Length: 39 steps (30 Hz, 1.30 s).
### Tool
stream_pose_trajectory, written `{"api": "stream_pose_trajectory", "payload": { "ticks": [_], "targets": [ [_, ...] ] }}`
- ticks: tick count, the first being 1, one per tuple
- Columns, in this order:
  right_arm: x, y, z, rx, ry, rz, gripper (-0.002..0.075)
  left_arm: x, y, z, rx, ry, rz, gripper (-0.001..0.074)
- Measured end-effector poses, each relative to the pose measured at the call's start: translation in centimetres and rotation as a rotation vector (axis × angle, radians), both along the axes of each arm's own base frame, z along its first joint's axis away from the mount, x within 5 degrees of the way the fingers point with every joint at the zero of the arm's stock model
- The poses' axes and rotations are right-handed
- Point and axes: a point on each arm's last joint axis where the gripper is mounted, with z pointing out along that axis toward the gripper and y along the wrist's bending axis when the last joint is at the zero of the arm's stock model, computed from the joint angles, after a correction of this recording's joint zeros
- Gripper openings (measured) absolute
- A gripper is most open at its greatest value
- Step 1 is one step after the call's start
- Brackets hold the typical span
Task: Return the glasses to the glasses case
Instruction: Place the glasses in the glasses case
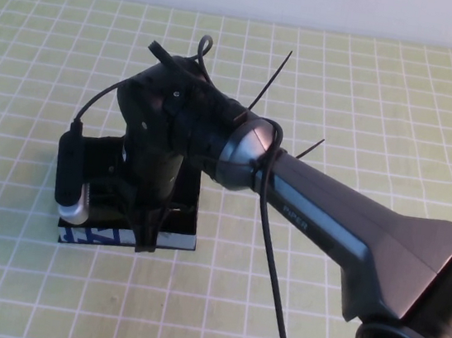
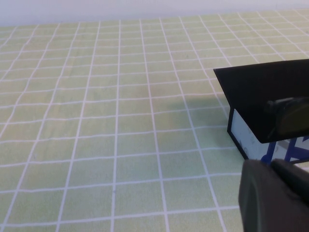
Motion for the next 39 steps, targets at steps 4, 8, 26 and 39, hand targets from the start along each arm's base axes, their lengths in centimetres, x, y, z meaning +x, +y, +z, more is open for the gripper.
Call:
{"api": "stream_pose_trajectory", "payload": {
  "ticks": [4, 8, 26, 39],
  "targets": [
    [0.0, 0.0, -0.1, 0.000, 0.003, 0.000, 0.0115, 0.0, 0.0, 0.0, 0.000, 0.000, 0.000, -0.0003],
    [0.0, 0.0, -0.1, -0.001, 0.001, -0.001, 0.0164, 0.0, 0.0, 0.0, 0.000, 0.000, 0.000, -0.0003],
    [1.6, -3.8, 6.7, 0.157, -0.010, -0.291, 0.0157, 0.0, 0.0, 0.0, 0.000, 0.000, 0.000, -0.0003],
    [8.0, -13.2, 10.5, 0.462, 0.244, -0.692, -0.0010, 0.0, 0.0, 0.0, 0.000, 0.000, 0.000, -0.0003]
  ]
}}
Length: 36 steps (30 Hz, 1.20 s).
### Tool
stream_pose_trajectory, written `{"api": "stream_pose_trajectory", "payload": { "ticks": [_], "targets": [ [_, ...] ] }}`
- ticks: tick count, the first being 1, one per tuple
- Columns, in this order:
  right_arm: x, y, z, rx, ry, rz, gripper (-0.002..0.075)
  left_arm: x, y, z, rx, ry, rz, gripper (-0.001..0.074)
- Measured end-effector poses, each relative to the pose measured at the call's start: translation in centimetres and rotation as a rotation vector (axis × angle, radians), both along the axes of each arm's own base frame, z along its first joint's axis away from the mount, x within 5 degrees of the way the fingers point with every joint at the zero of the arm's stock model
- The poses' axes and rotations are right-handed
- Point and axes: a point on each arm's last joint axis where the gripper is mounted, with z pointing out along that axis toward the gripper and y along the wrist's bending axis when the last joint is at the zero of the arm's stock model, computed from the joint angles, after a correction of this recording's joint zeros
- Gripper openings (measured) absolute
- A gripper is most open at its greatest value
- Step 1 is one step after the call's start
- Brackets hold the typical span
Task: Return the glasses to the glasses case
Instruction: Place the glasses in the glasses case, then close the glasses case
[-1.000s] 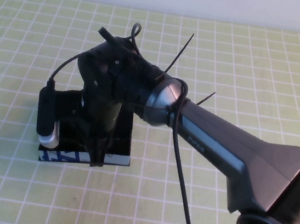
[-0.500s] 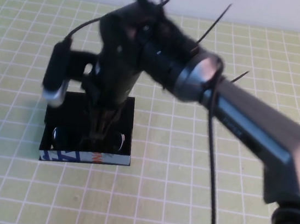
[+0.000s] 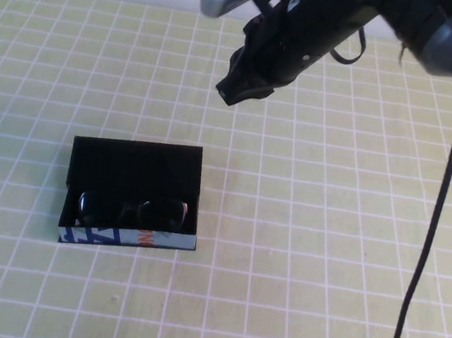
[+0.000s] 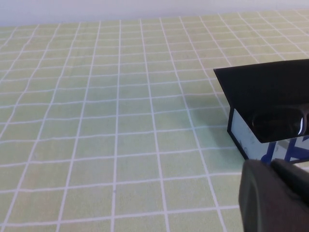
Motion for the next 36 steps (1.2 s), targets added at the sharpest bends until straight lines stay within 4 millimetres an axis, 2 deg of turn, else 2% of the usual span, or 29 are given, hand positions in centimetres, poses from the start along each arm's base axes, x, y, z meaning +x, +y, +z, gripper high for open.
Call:
{"api": "stream_pose_trajectory", "payload": {
  "ticks": [3, 9, 13, 19, 22, 26, 30, 33, 36],
  "targets": [
    [0.3, -0.5, 0.4, 0.054, 0.027, -0.013, -0.0011, 0.0, 0.0, 0.0, 0.018, -0.002, 0.000, -0.0003],
    [0.1, -0.3, 0.5, 0.094, 0.058, -0.015, -0.0011, 0.0, 0.2, 0.0, 0.091, -0.008, -0.001, -0.0003],
    [0.0, -0.2, 0.5, 0.098, 0.063, -0.020, -0.0011, 0.0, 0.2, 0.0, 0.073, -0.013, 0.001, -0.0003],
    [0.0, -0.2, 0.6, 0.119, 0.111, -0.083, -0.0011, 0.2, -0.1, 1.2, -0.369, -0.087, 0.042, -0.0003],
    [0.1, -0.1, 0.3, 0.127, 0.140, -0.113, -0.0011, 0.2, 0.1, 1.9, -0.481, -0.147, 0.062, -0.0003],
    [0.5, 0.1, -0.7, 0.124, 0.179, -0.144, -0.0011, 0.2, 0.0, 3.0, -0.528, -0.155, 0.056, -0.0003],
    [0.7, 0.2, -1.3, 0.123, 0.203, -0.162, -0.0011, 1.3, -0.7, 6.5, -0.484, -0.006, 0.021, -0.0003],
    [0.7, 0.2, -1.3, 0.124, 0.206, -0.166, -0.0011, 3.6, -1.5, 8.1, -0.407, 0.209, -0.015, -0.0003],
    [0.7, 0.2, -1.3, 0.124, 0.206, -0.166, -0.0011, 6.4, -2.4, 8.8, -0.286, 0.424, -0.089, -0.0003]
  ]
}}
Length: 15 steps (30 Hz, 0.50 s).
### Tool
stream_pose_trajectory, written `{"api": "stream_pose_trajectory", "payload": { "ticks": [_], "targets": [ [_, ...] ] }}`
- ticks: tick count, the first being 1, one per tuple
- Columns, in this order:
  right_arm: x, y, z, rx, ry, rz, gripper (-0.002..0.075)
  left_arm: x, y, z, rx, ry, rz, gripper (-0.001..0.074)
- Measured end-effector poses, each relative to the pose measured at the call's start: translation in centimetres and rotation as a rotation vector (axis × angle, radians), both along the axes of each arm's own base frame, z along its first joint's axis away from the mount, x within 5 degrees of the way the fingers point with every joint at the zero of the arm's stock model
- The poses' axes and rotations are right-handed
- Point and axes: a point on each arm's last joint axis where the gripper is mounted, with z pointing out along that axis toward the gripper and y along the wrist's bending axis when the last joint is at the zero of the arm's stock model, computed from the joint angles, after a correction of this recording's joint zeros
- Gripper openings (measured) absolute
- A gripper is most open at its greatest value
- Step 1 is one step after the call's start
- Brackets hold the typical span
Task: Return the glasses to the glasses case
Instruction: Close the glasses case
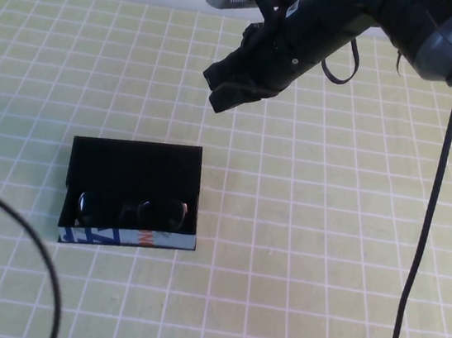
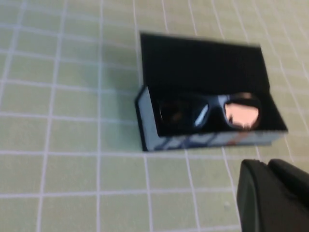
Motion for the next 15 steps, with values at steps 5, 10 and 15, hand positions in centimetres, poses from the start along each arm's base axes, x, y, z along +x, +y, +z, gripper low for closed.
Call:
{"api": "stream_pose_trajectory", "payload": {
  "ticks": [5, 10, 15],
  "targets": [
    [0.0, 0.0, 0.0, 0.000, 0.000, 0.000, -0.0011, 4.7, -2.0, -0.9, 0.018, 0.248, -0.258, -0.0003],
    [0.0, -0.1, 0.0, -0.008, -0.004, -0.001, -0.0011, 8.6, -3.8, -4.2, -0.112, 0.319, -0.395, -0.0003],
    [0.5, 0.2, -1.2, -0.019, 0.017, -0.001, -0.0011, 11.2, -4.4, -8.0, -0.150, 0.365, -0.431, -0.0003]
  ]
}}
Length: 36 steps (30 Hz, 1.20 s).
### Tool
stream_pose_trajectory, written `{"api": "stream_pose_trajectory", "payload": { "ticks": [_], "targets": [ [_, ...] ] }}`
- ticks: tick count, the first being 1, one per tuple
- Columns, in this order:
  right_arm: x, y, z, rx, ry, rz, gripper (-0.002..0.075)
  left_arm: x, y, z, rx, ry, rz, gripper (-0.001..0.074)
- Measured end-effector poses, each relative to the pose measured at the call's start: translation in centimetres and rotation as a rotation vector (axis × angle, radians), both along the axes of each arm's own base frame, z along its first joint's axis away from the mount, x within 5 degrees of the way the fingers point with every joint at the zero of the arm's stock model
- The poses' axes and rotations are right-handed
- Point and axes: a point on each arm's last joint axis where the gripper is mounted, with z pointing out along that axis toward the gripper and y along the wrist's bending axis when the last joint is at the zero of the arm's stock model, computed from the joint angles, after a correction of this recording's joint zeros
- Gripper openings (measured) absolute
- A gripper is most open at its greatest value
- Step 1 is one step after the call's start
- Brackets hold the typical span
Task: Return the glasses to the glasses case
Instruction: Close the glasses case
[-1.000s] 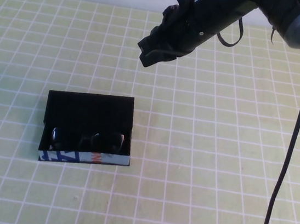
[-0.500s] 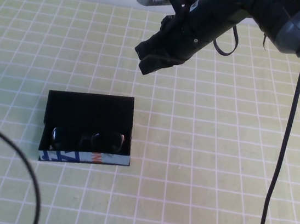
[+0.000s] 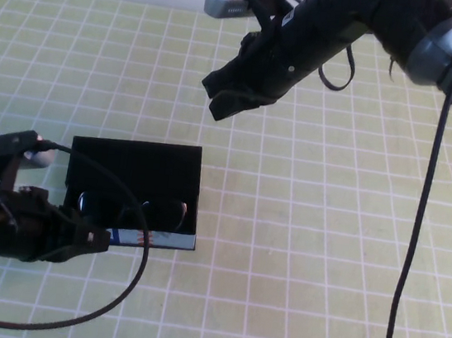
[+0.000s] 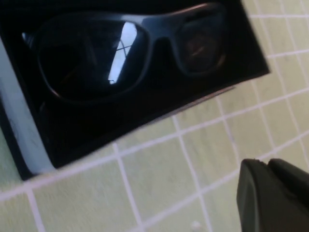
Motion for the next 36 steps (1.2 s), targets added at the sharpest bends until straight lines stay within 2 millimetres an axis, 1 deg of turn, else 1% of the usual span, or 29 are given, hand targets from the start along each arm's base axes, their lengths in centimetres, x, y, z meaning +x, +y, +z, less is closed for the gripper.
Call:
{"api": "stream_pose_trajectory", "payload": {
  "ticks": [4, 9, 12, 18, 21, 26, 36],
  "targets": [
    [0.7, 0.5, -1.8, 0.003, 0.022, -0.009, -0.0011, 1.1, -0.2, -2.2, -0.023, 0.020, 0.004, -0.0003],
    [1.7, 1.1, -3.5, 0.033, 0.025, -0.036, -0.0011, 1.9, -0.3, -3.8, -0.023, 0.017, 0.008, -0.0003],
    [2.1, 1.4, -3.9, 0.062, 0.020, -0.052, -0.0011, 2.2, -0.2, -4.3, -0.016, 0.012, 0.016, -0.0003],
    [2.3, 1.9, -3.9, 0.125, 0.023, -0.069, -0.0011, 2.6, 0.0, -5.3, 0.013, 0.015, 0.038, -0.0003],
    [2.7, 2.2, -4.8, 0.144, 0.030, -0.074, -0.0011, 2.7, 0.1, -5.6, 0.022, 0.018, 0.046, -0.0003],
    [3.3, 2.7, -6.9, 0.148, 0.059, -0.087, -0.0011, 2.8, 0.1, -5.6, 0.030, 0.012, 0.052, -0.0003],
    [3.2, 3.0, -10.1, 0.115, 0.174, -0.058, -0.0011, 2.8, 0.2, -5.6, 0.032, 0.010, 0.052, -0.0003]
  ]
}}
